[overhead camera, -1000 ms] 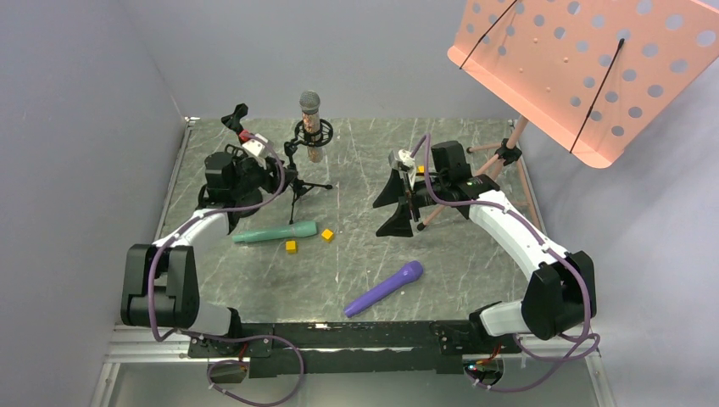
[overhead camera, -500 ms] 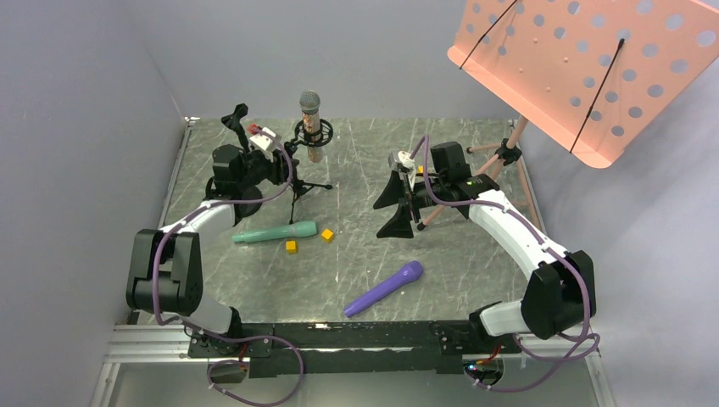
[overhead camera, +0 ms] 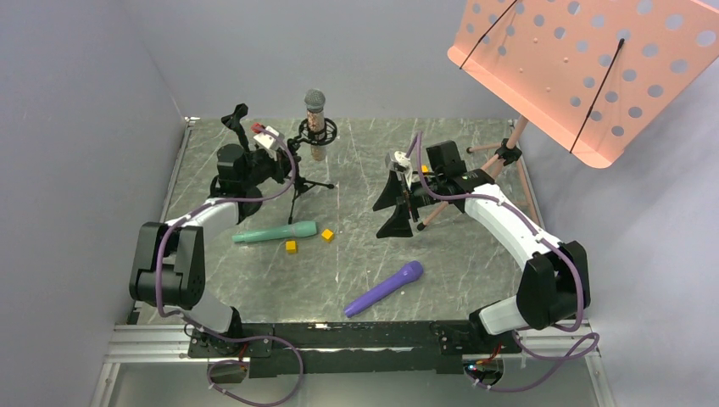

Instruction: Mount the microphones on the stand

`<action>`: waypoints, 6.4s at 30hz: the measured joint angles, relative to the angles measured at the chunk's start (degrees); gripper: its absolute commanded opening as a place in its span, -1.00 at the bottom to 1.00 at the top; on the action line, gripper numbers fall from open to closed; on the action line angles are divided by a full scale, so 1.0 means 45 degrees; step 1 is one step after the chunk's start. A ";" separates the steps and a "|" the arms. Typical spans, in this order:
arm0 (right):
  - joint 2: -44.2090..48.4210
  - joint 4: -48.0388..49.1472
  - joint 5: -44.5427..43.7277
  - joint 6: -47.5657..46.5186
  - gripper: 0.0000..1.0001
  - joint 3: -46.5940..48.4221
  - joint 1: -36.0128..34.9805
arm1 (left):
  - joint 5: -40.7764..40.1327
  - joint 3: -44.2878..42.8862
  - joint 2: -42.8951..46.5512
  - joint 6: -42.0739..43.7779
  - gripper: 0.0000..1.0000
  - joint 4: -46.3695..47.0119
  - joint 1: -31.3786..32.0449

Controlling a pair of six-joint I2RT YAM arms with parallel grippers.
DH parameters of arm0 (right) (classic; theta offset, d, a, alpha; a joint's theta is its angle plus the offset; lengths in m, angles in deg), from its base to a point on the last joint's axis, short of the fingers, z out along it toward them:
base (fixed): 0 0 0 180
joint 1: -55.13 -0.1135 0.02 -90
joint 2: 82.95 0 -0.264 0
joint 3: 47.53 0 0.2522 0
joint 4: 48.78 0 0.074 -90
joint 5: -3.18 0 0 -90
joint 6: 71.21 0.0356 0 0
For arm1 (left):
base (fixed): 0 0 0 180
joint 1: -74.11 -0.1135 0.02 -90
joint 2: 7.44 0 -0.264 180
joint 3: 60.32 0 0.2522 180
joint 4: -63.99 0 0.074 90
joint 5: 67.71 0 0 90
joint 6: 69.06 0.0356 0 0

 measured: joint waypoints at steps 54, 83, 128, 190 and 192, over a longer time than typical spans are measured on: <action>-0.0126 -0.1880 -0.0461 -0.1666 0.99 0.0622 0.0185 | -0.4133 -0.8874 -0.7878 -0.1307 0.54 0.0505 0.4765; -0.0398 -0.1991 -0.1141 -0.2035 0.99 0.0709 0.0452 | -0.5081 -0.0316 0.7048 -0.2939 0.85 -0.8937 -0.1472; -0.0957 -0.2594 -0.1103 -0.2540 0.99 0.0899 0.0457 | -0.2584 -0.4119 0.0384 0.1311 -0.86 -1.0778 -0.4464; -0.0952 -0.3429 -0.1438 -0.3521 0.99 0.1127 0.0835 | -0.2671 -0.5382 -0.0733 0.0627 -0.68 -1.0054 0.6003; -0.0952 -0.3429 -0.1438 -0.3521 0.99 0.1127 0.0835 | -0.2827 -0.5338 -0.0733 0.0617 -0.50 -1.0142 0.6047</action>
